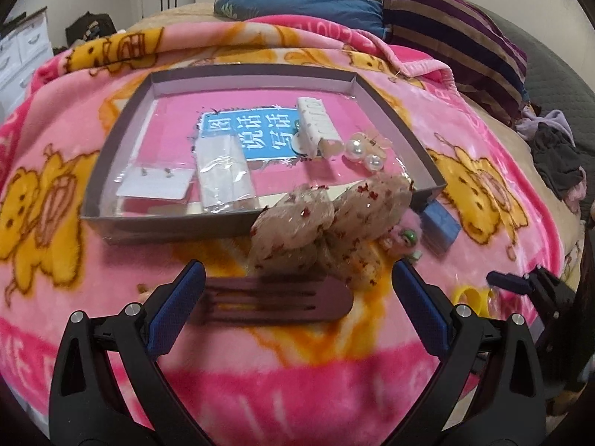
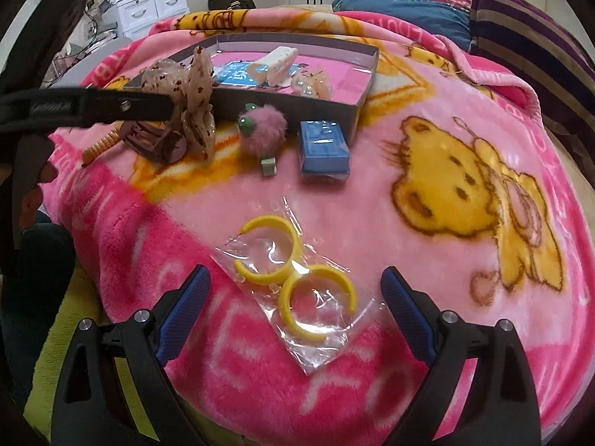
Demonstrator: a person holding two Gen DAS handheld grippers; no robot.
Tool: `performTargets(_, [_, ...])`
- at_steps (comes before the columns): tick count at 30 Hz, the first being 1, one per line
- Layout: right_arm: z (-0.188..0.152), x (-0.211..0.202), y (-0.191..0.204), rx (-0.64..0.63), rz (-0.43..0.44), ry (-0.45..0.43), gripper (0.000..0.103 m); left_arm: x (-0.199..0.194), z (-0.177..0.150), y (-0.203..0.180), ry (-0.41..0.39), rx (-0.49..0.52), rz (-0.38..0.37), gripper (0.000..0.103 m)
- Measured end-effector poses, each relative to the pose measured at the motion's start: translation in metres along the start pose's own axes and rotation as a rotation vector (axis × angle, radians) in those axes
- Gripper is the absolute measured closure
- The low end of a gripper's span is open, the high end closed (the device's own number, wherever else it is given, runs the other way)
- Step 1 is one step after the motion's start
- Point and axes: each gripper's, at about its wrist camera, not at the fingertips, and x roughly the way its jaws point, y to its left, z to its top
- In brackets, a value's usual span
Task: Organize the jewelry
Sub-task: 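Grasp the spotted sheer bow with the left tool while the right grasps the yellow bangle bag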
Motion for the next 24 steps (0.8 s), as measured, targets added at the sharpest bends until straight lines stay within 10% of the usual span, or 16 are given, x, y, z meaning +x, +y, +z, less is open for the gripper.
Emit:
performTargets(8, [-0.002,0.006,0.006,-0.049,-0.017,-0.003,0.012,0.019,0.007,-0.001,0.024,-0.038,-0.026,0.009])
performTargets(18, [0.001,0.002,0.009,-0.082,0.011,-0.025,0.045,0.030,0.008,0.000,0.024,-0.054,-0.042,0.010])
performTargets(24, [0.006,-0.002,0.003,-0.029,0.061,-0.041,0.078,0.034,0.004,-0.002,0.021,-0.039,-0.046,0.049])
